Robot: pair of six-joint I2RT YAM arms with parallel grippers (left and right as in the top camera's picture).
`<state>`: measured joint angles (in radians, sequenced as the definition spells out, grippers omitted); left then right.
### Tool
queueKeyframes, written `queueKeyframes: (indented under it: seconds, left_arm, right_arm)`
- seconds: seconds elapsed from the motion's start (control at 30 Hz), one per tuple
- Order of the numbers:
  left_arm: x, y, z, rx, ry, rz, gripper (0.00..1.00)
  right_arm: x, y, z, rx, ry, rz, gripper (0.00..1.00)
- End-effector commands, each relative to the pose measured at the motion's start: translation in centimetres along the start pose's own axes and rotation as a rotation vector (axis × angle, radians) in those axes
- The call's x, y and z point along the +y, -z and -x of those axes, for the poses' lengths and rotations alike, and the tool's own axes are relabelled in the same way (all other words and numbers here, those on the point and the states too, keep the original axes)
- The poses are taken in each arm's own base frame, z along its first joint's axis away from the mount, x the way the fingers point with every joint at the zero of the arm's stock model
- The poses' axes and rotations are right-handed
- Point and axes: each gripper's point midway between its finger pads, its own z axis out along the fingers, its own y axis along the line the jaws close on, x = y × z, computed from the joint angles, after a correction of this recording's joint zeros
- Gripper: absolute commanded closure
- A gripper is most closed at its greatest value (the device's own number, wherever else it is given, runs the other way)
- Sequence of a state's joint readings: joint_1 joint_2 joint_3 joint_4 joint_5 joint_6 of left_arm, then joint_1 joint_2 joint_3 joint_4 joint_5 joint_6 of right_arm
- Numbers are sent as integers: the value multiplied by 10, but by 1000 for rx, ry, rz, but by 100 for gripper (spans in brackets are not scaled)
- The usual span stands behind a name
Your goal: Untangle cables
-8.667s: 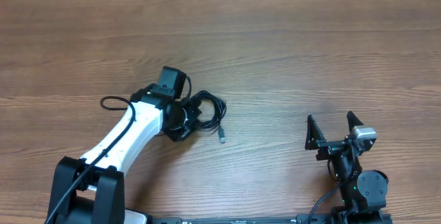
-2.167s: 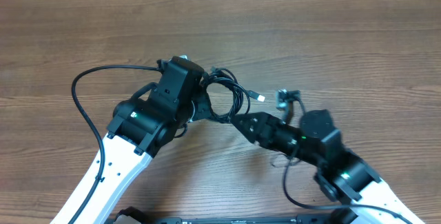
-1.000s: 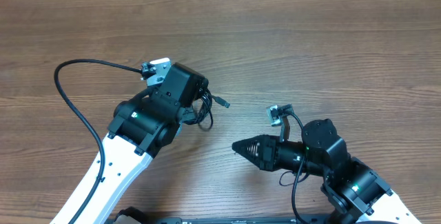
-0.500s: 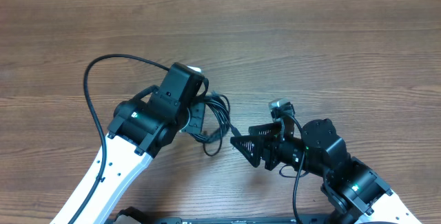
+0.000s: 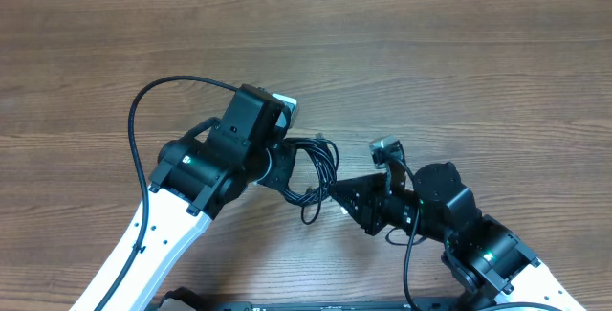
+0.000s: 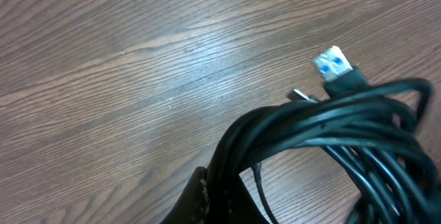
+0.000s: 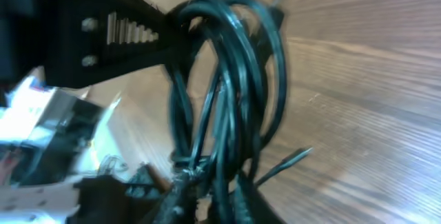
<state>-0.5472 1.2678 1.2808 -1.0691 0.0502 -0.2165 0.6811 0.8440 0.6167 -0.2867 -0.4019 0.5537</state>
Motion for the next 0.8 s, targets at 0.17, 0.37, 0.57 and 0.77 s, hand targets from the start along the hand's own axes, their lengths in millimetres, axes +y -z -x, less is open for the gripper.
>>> queueKeyframes:
  seconds: [0.17,0.37,0.57,0.77]
  left_arm:
    - [-6,0,8,-18,88,-34,96]
    - [-1,-10,7,6,136,-2,96]
    - [28,-13,11,-33,293,162,96]
    - [28,-13,12,-46,390,163,96]
  right_arm:
    - [42,5,4,42,-129,208,96]
    - [41,5,4,45,-206,202,96]
    - [19,1,-13,99,-269,96,94]
    - [12,-2,-21,130,-315,67,94]
